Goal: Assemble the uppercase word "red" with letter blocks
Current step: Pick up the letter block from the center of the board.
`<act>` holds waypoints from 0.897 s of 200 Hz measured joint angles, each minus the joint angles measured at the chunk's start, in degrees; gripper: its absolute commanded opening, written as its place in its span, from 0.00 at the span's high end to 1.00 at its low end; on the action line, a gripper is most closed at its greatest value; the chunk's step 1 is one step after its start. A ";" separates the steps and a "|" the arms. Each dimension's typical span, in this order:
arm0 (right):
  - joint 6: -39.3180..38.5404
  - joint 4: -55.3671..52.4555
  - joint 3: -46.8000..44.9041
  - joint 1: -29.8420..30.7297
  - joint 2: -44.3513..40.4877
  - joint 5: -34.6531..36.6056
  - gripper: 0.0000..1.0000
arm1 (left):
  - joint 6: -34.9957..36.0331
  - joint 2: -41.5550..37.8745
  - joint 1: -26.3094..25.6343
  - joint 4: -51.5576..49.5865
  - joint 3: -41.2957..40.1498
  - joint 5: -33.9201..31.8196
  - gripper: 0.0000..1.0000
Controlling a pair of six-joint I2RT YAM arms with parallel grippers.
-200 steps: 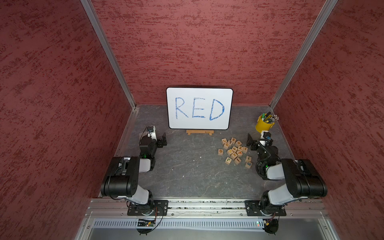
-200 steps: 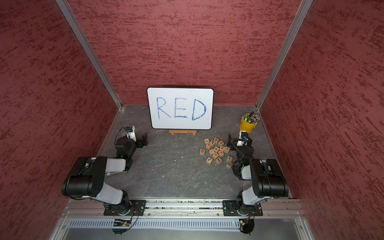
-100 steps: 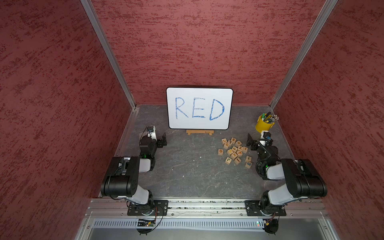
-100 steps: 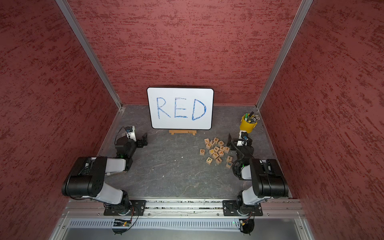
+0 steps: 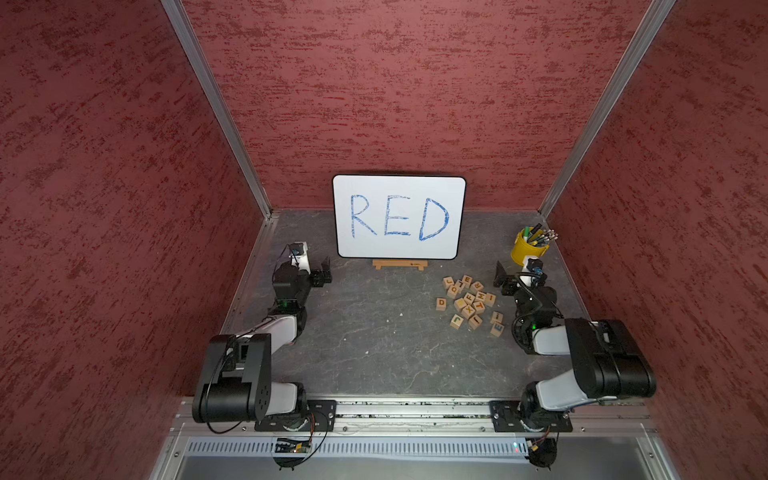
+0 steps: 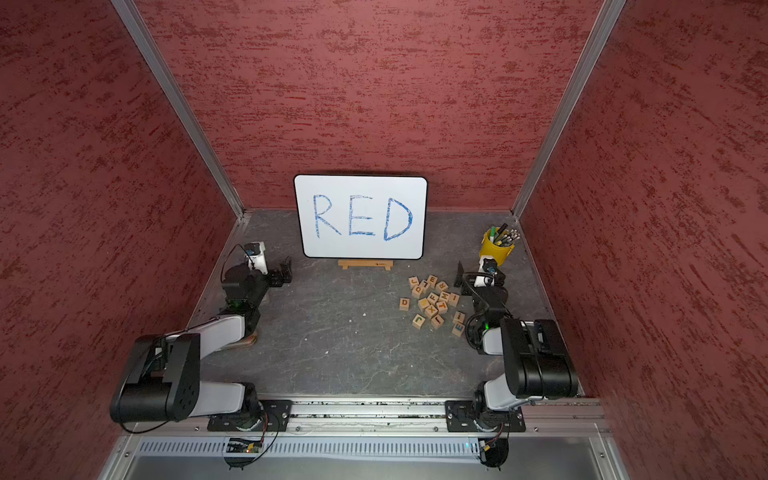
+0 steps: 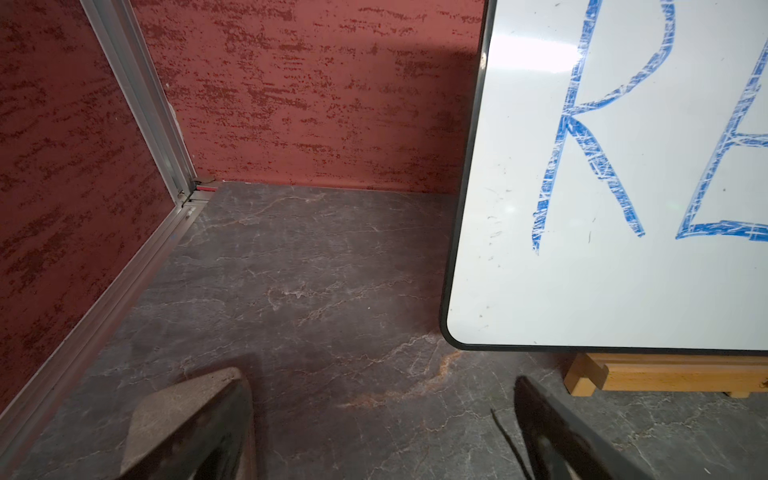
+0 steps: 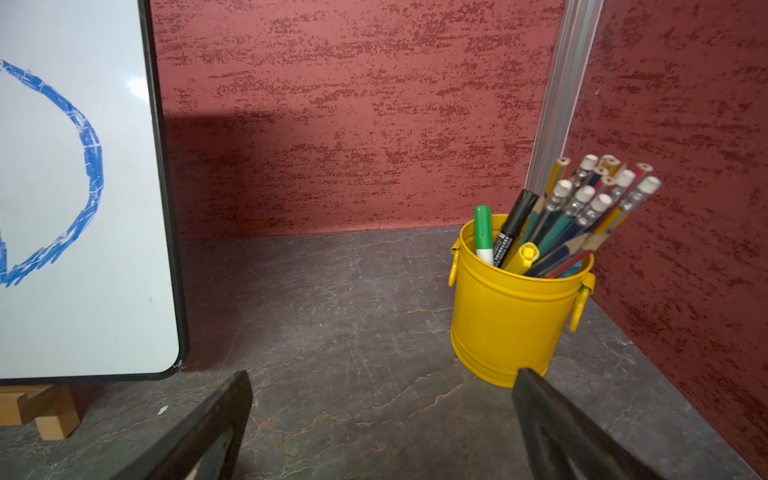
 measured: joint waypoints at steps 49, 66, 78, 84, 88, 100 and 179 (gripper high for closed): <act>3.72 -11.72 3.58 0.00 -9.31 7.04 0.06 | 6.03 -3.23 0.04 -21.09 11.10 0.72 0.01; 6.93 -18.32 6.45 0.00 -12.31 8.87 0.07 | 7.78 -4.48 0.04 -28.48 14.58 1.49 0.00; 9.46 -23.45 9.09 -0.02 -13.60 8.98 0.09 | 8.66 -5.05 0.04 -34.10 17.31 1.97 0.01; 10.80 -26.16 10.54 -0.02 -14.12 8.83 0.09 | 8.87 -5.22 0.04 -36.94 18.71 2.25 0.00; 11.74 -27.82 11.39 -0.02 -14.45 8.52 0.10 | 9.09 -5.31 0.04 -39.04 19.80 2.64 0.01; 14.34 -32.17 13.11 -0.02 -15.69 7.39 0.10 | 9.84 -5.46 0.04 -45.24 23.12 3.74 0.01; 22.32 -54.84 14.27 0.00 -24.57 0.66 0.37 | 16.26 -8.00 -0.81 -69.59 31.39 10.10 0.01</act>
